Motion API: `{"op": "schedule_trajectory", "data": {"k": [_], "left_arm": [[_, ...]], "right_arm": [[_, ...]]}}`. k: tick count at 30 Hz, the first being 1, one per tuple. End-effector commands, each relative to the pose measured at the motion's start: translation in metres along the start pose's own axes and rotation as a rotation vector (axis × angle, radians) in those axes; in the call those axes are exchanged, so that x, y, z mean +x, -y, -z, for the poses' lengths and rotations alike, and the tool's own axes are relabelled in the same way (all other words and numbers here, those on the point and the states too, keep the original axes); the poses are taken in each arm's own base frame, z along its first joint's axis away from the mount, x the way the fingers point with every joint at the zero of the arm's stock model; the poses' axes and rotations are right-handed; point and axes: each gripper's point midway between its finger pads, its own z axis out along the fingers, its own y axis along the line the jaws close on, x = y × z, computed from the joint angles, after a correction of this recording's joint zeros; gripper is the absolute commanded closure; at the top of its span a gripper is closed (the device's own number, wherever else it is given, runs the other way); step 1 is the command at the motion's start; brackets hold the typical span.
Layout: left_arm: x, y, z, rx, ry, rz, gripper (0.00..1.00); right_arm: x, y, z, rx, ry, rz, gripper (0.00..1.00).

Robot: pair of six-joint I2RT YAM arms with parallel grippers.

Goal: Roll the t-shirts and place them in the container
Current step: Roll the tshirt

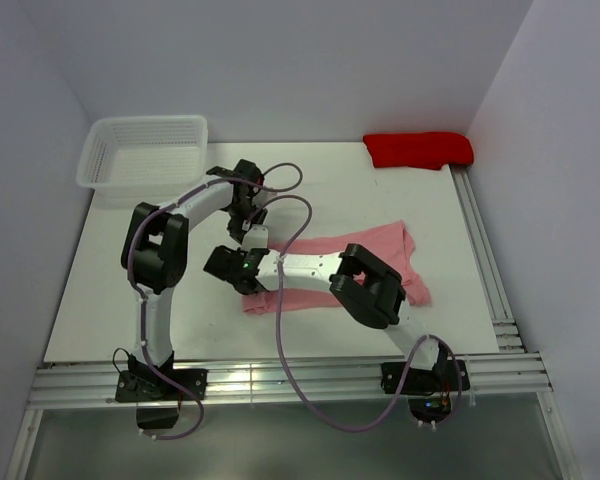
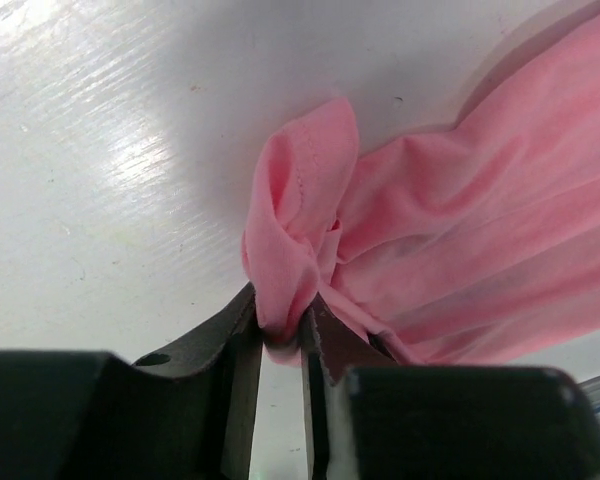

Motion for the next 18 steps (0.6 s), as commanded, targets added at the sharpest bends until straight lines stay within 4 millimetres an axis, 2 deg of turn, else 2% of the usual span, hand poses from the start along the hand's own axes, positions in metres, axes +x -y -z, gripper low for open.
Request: {"op": "schedule_trajectory", "data": {"k": [1, 2, 3, 4, 5, 6, 7, 8, 9, 11, 12, 13, 14, 16, 17, 18], "left_arm": [[-0.017, 0.011, 0.011, 0.039, 0.043, -0.001, 0.71], [-0.021, 0.015, 0.015, 0.06, 0.052, -0.008, 0.64], [-0.023, 0.016, 0.017, 0.069, 0.059, -0.008, 0.61], [-0.026, 0.017, 0.021, 0.077, 0.072, -0.013, 0.57], [-0.029, 0.019, 0.027, 0.103, 0.087, -0.011, 0.49], [-0.034, 0.021, 0.033, 0.12, 0.106, -0.017, 0.45], [-0.037, 0.023, 0.039, 0.141, 0.12, -0.02, 0.43], [-0.044, 0.026, 0.049, 0.182, 0.149, -0.017, 0.39], [-0.047, 0.027, 0.056, 0.21, 0.162, -0.013, 0.37], [-0.051, 0.023, 0.07, 0.245, 0.198, -0.029, 0.35], [-0.052, 0.027, 0.076, 0.286, 0.211, -0.039, 0.34], [-0.052, 0.026, 0.08, 0.301, 0.224, -0.039, 0.34], [-0.052, 0.023, 0.089, 0.32, 0.245, -0.035, 0.33], [-0.046, 0.023, 0.092, 0.372, 0.258, -0.035, 0.33], [-0.044, 0.017, 0.097, 0.377, 0.277, -0.029, 0.33], [-0.033, 0.015, 0.088, 0.393, 0.255, -0.02, 0.32]], "right_arm": [[0.013, 0.005, 0.008, -0.028, -0.049, -0.017, 0.69], [0.015, 0.005, 0.005, -0.052, -0.045, -0.033, 0.73], [0.012, 0.001, 0.012, -0.088, -0.053, -0.055, 0.82], [0.02, 0.012, 0.008, -0.083, -0.067, -0.057, 0.85], [0.015, 0.001, 0.009, -0.151, -0.053, -0.102, 0.86], [0.006, -0.003, 0.019, -0.205, -0.042, -0.151, 0.89], [0.008, -0.004, 0.022, -0.248, -0.058, -0.179, 0.91], [0.01, 0.001, 0.016, -0.296, -0.052, -0.223, 0.91], [0.0, -0.002, 0.025, -0.351, -0.044, -0.284, 0.92], [0.001, 0.005, 0.022, -0.437, -0.049, -0.366, 0.93], [-0.006, 0.005, 0.028, -0.482, -0.052, -0.419, 0.93], [0.006, 0.02, 0.022, -0.479, -0.068, -0.438, 0.93], [-0.005, 0.009, 0.03, -0.573, -0.061, -0.491, 0.94], [-0.013, 0.013, 0.03, -0.628, -0.064, -0.575, 0.94], [-0.016, 0.015, 0.033, -0.679, -0.055, -0.614, 0.94], [-0.014, 0.016, 0.031, -0.7, -0.078, -0.648, 0.94]]}}
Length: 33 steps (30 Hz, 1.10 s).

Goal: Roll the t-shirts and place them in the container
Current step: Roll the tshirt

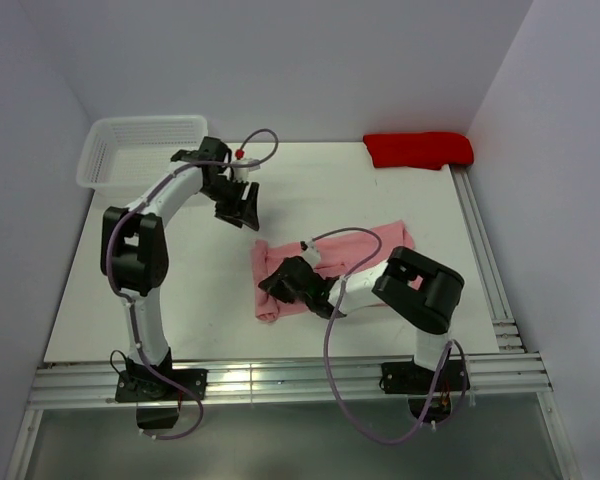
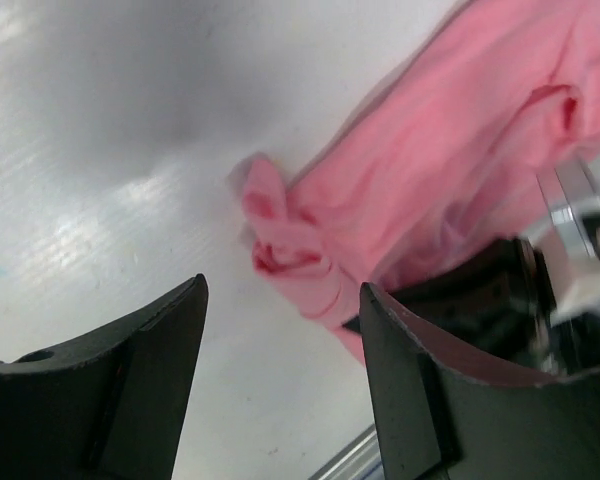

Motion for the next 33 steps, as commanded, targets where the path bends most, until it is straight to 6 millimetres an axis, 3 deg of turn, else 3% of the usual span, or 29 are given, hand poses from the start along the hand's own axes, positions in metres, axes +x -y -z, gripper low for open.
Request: {"op": "schedule_trajectory", "data": {"k": [1, 2, 6, 11, 15, 21, 24, 25, 27, 28, 29, 31, 33], "left_arm": [[0.007, 0.018, 0.025, 0.129, 0.066, -0.058, 0.32], [0.007, 0.013, 0.024, 0.129, 0.077, -0.064, 0.32], [0.035, 0.011, 0.002, 0.216, 0.037, -0.042, 0.32], [0.052, -0.001, -0.032, 0.239, 0.009, 0.014, 0.33], [0.05, -0.012, -0.053, 0.223, 0.018, 0.062, 0.34], [0.049, -0.016, -0.07, 0.157, 0.001, 0.104, 0.42], [0.045, -0.011, -0.072, 0.142, 0.002, 0.102, 0.53], [0.045, -0.01, -0.073, 0.125, -0.003, 0.096, 0.63], [0.046, -0.009, -0.073, 0.103, -0.017, 0.094, 0.72], [0.046, -0.009, -0.072, 0.082, -0.018, 0.085, 0.84], [0.047, -0.01, -0.071, 0.069, -0.025, 0.084, 0.88], [0.047, -0.01, -0.068, 0.034, -0.025, 0.075, 0.99], [0.047, -0.015, -0.066, -0.018, -0.029, 0.07, 1.0]], "right_arm": [[-0.012, -0.025, 0.005, -0.213, -0.012, -0.182, 0.95], [-0.017, -0.037, 0.008, -0.281, -0.009, -0.213, 0.95], [-0.018, -0.03, 0.003, -0.331, -0.029, -0.318, 0.96], [-0.015, -0.027, 0.001, -0.374, -0.044, -0.371, 0.97], [-0.016, -0.028, 0.001, -0.39, -0.044, -0.391, 0.97], [-0.015, -0.025, 0.002, -0.363, -0.044, -0.367, 0.97], [-0.014, -0.024, 0.001, -0.346, -0.045, -0.354, 0.96], [-0.014, -0.023, 0.002, -0.34, -0.046, -0.351, 0.95], [-0.013, -0.019, 0.002, -0.312, -0.046, -0.333, 0.88], [-0.011, -0.013, 0.0, -0.279, -0.05, -0.322, 0.85], [-0.012, -0.015, 0.002, -0.271, -0.048, -0.302, 0.74], [-0.011, -0.007, 0.0, -0.209, -0.048, -0.267, 0.63], [-0.014, -0.011, 0.004, -0.185, -0.037, -0.218, 0.53]]}}
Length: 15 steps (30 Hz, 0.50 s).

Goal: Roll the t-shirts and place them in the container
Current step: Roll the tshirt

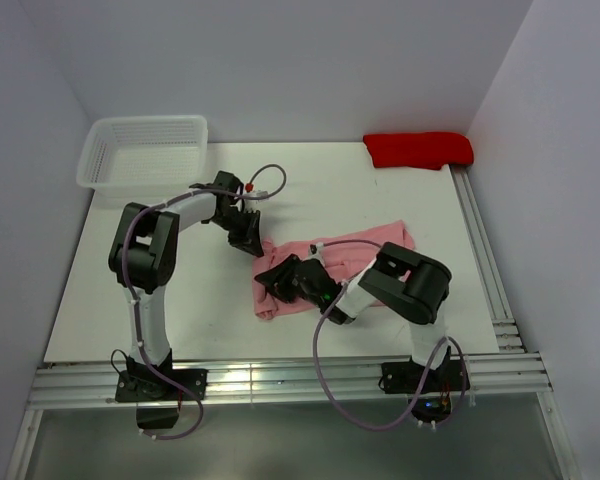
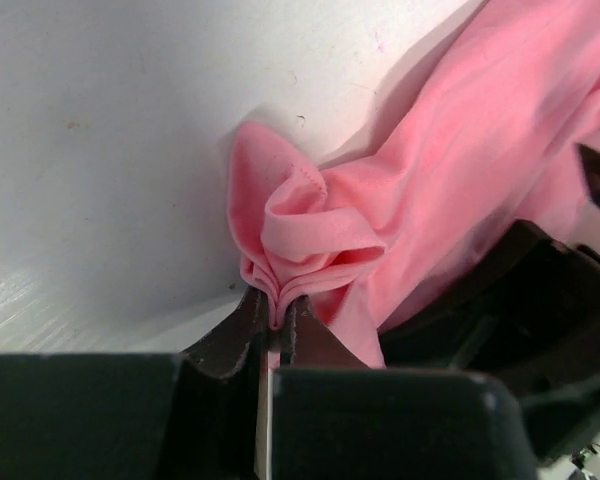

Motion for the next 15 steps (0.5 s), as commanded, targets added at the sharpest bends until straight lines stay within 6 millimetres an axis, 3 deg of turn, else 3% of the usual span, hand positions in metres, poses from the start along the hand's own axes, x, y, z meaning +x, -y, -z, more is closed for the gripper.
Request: {"op": "schedule_trajectory", "data": {"k": [1, 6, 7, 9, 15], "left_arm": [[-0.01, -0.009, 0.008, -0.138, 0.024, -0.037, 1.0], [-0.006, -0.016, 0.007, -0.206, -0.005, -0.043, 1.0], [-0.007, -0.015, 0.007, -0.21, -0.008, -0.046, 1.0], [-0.006, -0.017, 0.007, -0.228, -0.016, -0.045, 1.0], [-0.007, -0.015, 0.006, -0.257, -0.029, -0.058, 1.0]], "right_arm": [[-0.008, 0.001, 0.004, 0.108, 0.035, 0.105, 0.51], [-0.004, -0.019, 0.01, 0.177, 0.04, 0.222, 0.44], [-0.005, -0.012, 0.014, 0.231, 0.047, 0.245, 0.43], [0.003, -0.017, 0.016, 0.25, 0.036, 0.279, 0.42], [0.021, -0.005, 0.027, 0.364, 0.0, 0.338, 0.41]]}}
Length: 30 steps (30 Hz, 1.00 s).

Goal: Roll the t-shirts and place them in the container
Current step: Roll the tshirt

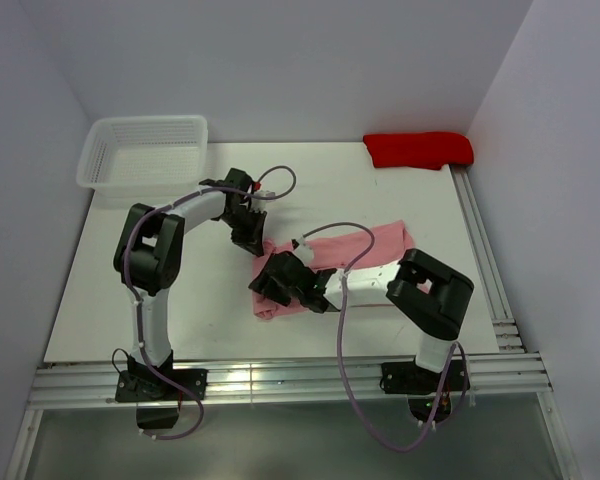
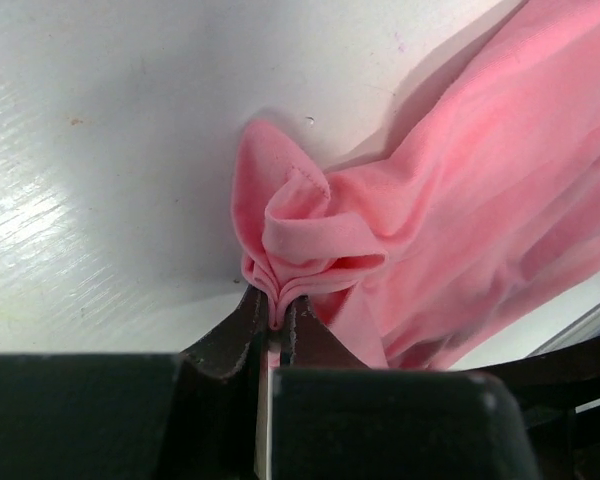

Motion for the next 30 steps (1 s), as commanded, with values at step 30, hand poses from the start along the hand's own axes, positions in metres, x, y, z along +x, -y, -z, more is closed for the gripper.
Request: {"op": "schedule_trajectory", "data": {"k": [30], "left_arm": [[-0.009, -0.017, -0.005, -0.132, -0.025, -0.028, 1.0]], "right_arm": [[0.038, 0.043, 0.031, 0.464, 0.021, 0.317, 0.46]]}}
